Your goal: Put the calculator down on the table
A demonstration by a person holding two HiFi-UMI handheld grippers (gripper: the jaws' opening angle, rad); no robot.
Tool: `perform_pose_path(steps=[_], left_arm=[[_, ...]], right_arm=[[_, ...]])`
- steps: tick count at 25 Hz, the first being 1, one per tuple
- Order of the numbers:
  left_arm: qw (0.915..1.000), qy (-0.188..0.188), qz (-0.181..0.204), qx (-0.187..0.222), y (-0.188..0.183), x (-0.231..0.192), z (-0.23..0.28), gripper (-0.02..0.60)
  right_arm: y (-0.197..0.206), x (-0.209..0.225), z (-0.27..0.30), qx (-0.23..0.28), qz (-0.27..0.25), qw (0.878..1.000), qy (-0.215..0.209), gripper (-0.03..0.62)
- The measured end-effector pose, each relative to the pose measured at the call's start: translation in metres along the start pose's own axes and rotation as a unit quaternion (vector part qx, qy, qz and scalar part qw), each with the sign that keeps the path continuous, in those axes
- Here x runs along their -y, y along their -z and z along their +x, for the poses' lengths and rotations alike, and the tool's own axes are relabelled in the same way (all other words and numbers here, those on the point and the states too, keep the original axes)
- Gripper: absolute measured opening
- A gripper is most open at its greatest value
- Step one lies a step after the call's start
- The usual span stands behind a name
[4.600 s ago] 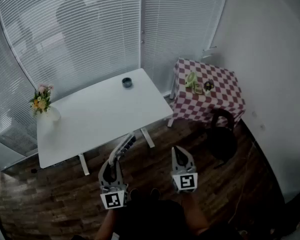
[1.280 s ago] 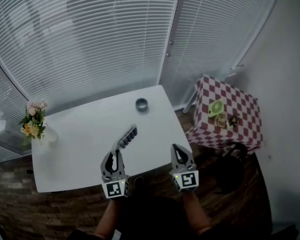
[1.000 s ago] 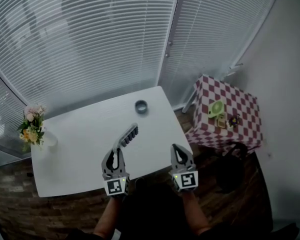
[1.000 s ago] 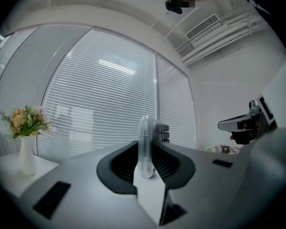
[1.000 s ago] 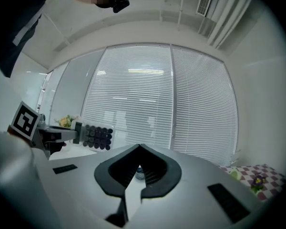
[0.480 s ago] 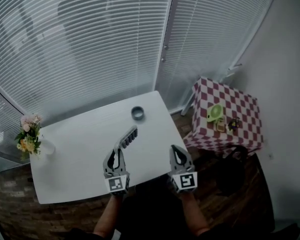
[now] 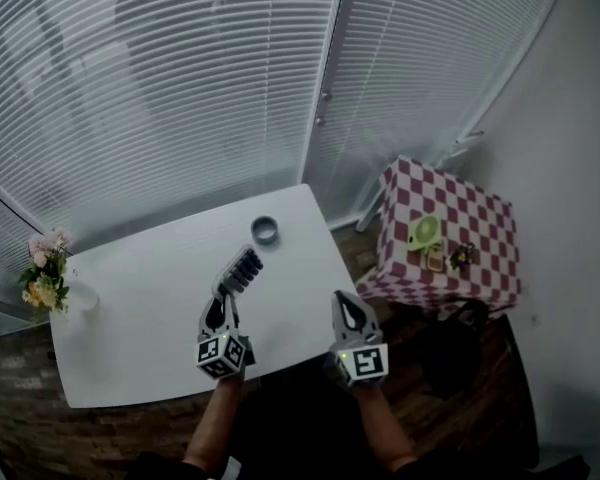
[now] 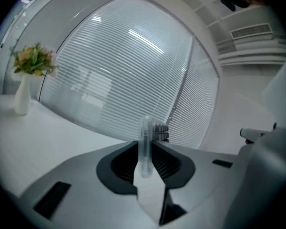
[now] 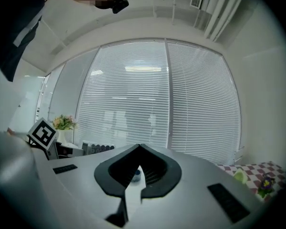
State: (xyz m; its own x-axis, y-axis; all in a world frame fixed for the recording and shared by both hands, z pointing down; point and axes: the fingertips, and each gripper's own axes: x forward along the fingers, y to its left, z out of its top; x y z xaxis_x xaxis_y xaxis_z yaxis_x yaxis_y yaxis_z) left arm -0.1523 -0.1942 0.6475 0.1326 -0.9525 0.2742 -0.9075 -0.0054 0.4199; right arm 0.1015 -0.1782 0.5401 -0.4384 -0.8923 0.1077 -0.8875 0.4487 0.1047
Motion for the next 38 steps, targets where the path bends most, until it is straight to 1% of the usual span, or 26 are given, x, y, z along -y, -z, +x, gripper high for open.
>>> perform_pose_path(steps=[2, 3, 4, 5, 6, 7, 8, 9, 10, 11, 12, 13, 16, 19, 23, 27, 30, 35, 38], left_arm=[[0.9988, -0.002, -0.048, -0.009, 0.007, -0.004, 0.003, 0.083], [0.9967, -0.001, -0.080, -0.012, 0.012, -0.006, 0.005, 0.083], [0.9926, 0.002, -0.120, -0.015, 0.016, -0.008, 0.008, 0.083], [0.9852, 0.008, -0.171, -0.016, 0.019, -0.008, 0.010, 0.083], [0.9727, 0.015, -0.231, -0.016, 0.021, -0.008, 0.012, 0.083], [0.9545, 0.021, -0.297, -0.017, 0.025, -0.009, 0.014, 0.083], [0.9330, 0.023, -0.359, -0.018, 0.031, -0.011, 0.017, 0.083], [0.9128, 0.019, -0.407, -0.021, 0.038, -0.014, 0.019, 0.083], [0.8970, 0.013, -0.441, -0.025, 0.046, -0.017, 0.021, 0.083], [0.8860, 0.006, -0.463, -0.030, 0.053, -0.020, 0.022, 0.083], [0.8791, -0.001, -0.476, -0.033, 0.059, -0.023, 0.022, 0.083], [0.8750, -0.007, -0.483, -0.037, 0.064, -0.025, 0.022, 0.083], [0.8686, -0.025, -0.493, -0.046, 0.076, -0.029, 0.024, 0.083], [0.8661, -0.043, -0.495, -0.058, 0.087, -0.032, 0.025, 0.083], [0.8585, -0.061, -0.505, -0.066, 0.102, -0.039, 0.031, 0.083], [0.8546, -0.071, -0.509, -0.076, 0.118, -0.047, 0.035, 0.083], [0.8486, -0.084, -0.515, -0.085, 0.134, -0.052, 0.036, 0.083], [0.8393, -0.104, -0.523, -0.104, 0.160, -0.060, 0.042, 0.083], [0.8371, -0.112, -0.523, -0.113, 0.171, -0.063, 0.045, 0.084]], right_arm=[[0.003, 0.004, 0.000, -0.005, -0.001, 1.000, 0.000, 0.006], [0.005, 0.007, 0.001, -0.008, -0.001, 1.000, 0.000, 0.006], [0.007, 0.009, 0.001, -0.011, -0.002, 1.000, 0.001, 0.006], [0.007, 0.010, 0.002, -0.011, -0.005, 1.000, 0.001, 0.006], [0.007, 0.011, 0.003, -0.011, -0.008, 1.000, 0.001, 0.006], [0.007, 0.012, 0.003, -0.012, -0.010, 1.000, 0.000, 0.006], [0.008, 0.012, 0.004, -0.014, -0.009, 1.000, 0.000, 0.006], [0.010, 0.013, 0.005, -0.017, -0.006, 1.000, -0.001, 0.006], [0.011, 0.013, 0.005, -0.019, -0.004, 1.000, -0.001, 0.006], [0.013, 0.013, 0.005, -0.022, -0.003, 1.000, -0.001, 0.006], [0.014, 0.013, 0.006, -0.024, -0.005, 1.000, -0.001, 0.006], [0.015, 0.013, 0.006, -0.027, -0.007, 1.000, -0.002, 0.006], [0.018, 0.014, 0.006, -0.035, -0.013, 0.999, -0.003, 0.006], [0.018, 0.013, 0.008, -0.035, -0.008, 0.999, -0.002, 0.006], [0.017, 0.014, 0.009, -0.030, -0.011, 0.999, -0.001, 0.006], [0.017, 0.014, 0.009, -0.033, -0.009, 0.999, 0.001, 0.006], [0.022, 0.015, 0.009, -0.038, -0.009, 0.999, 0.001, 0.006], [0.016, 0.015, 0.010, -0.028, -0.004, 1.000, 0.002, 0.006], [0.017, 0.017, 0.011, -0.018, -0.001, 1.000, 0.006, 0.006]])
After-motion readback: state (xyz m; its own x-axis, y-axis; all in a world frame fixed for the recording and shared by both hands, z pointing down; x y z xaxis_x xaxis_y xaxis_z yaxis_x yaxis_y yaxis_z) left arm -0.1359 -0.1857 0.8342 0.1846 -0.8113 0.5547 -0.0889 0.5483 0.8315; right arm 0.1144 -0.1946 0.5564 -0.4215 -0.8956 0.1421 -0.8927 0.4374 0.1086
